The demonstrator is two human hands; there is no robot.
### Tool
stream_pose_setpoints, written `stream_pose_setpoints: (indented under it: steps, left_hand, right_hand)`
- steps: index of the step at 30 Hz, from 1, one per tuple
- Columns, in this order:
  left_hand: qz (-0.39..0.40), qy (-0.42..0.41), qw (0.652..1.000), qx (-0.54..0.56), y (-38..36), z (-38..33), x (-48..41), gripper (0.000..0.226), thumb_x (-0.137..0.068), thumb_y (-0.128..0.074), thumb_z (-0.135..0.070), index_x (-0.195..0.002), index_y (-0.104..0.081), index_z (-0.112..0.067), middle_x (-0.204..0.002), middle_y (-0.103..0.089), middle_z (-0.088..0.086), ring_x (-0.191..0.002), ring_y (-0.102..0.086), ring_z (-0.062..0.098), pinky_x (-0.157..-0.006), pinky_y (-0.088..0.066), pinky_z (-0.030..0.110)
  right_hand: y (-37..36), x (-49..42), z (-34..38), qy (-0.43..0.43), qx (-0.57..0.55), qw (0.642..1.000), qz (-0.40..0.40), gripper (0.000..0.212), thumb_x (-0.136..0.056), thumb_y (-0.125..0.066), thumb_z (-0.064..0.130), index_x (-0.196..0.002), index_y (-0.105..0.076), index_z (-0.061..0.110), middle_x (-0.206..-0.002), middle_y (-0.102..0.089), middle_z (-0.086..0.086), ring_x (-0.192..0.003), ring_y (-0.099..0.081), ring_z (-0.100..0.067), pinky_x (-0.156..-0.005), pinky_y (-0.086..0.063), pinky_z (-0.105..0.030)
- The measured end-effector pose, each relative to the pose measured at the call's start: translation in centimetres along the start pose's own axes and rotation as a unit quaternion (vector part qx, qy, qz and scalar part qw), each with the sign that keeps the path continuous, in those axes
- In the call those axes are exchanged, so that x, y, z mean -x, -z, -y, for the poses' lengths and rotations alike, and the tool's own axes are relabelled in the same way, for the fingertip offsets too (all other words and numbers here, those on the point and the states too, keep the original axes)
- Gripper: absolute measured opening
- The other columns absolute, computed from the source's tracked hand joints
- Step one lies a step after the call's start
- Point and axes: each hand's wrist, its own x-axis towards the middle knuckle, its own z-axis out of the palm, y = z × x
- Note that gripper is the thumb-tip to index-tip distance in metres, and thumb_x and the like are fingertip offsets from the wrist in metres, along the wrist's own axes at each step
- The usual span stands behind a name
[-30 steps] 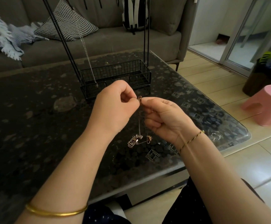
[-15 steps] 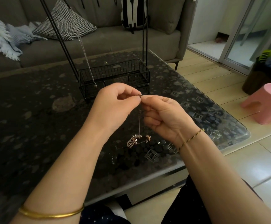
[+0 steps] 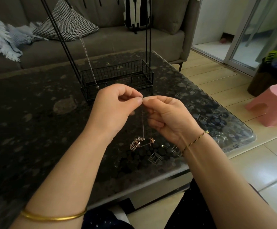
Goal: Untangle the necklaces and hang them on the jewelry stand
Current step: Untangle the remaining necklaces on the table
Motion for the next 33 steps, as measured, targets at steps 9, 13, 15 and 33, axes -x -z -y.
stream_pose_setpoints:
  steps: [9, 13, 15, 33]
  left_hand:
    - [-0.026, -0.08, 0.989, -0.125, 0.0, -0.1, 0.1, 0.008, -0.09, -0.064, -0.017, -0.089, -0.065, -0.024, -0.083, -0.062, -0.014, -0.079, -0.06, 0.003, -0.071, -0.048, 0.015]
    - [-0.011, -0.072, 0.987, -0.145, 0.0, 0.1, 0.0, 0.008, -0.092, -0.06, -0.017, -0.092, -0.063, -0.024, -0.085, -0.061, -0.013, -0.077, -0.06, 0.003, -0.065, -0.046, 0.008]
    - [-0.005, -0.066, 0.988, -0.14, 0.1, 0.1, -0.1, 0.01, -0.093, -0.058, -0.015, -0.093, -0.063, -0.024, -0.085, -0.061, -0.013, -0.077, -0.06, 0.003, -0.064, -0.046, 0.008]
    - [-0.07, -0.013, 0.997, 0.011, -2.0, 0.6, 0.2, 0.023, -0.094, -0.056, -0.012, -0.082, -0.063, -0.03, -0.085, -0.063, -0.014, -0.08, -0.059, -0.002, -0.074, -0.051, 0.017]
  right_hand:
    - [0.0, -0.1, -0.1, -0.006, -0.014, 1.0, -0.009, 0.018, -0.089, -0.054, 0.0, -0.072, -0.061, 0.001, -0.05, -0.04, 0.001, -0.032, -0.026, -0.001, -0.034, -0.019, -0.014]
    - [-0.1, -0.1, -0.1, -0.012, -0.015, 1.0, -0.008, 0.019, -0.09, -0.054, 0.001, -0.073, -0.061, 0.001, -0.052, -0.04, 0.0, -0.032, -0.026, -0.002, -0.033, -0.019, -0.014]
    - [-0.1, 0.0, -0.1, -0.018, -0.021, 1.0, -0.005, 0.017, -0.09, -0.054, 0.001, -0.074, -0.061, 0.0, -0.055, -0.039, -0.002, -0.032, -0.025, -0.002, -0.033, -0.02, -0.013]
    - [-0.2, -0.1, -0.2, -0.036, -0.069, 0.997, -0.003, 0.019, -0.092, -0.051, 0.002, -0.076, -0.061, 0.001, -0.054, -0.041, -0.001, -0.032, -0.027, -0.001, -0.033, -0.022, -0.013]
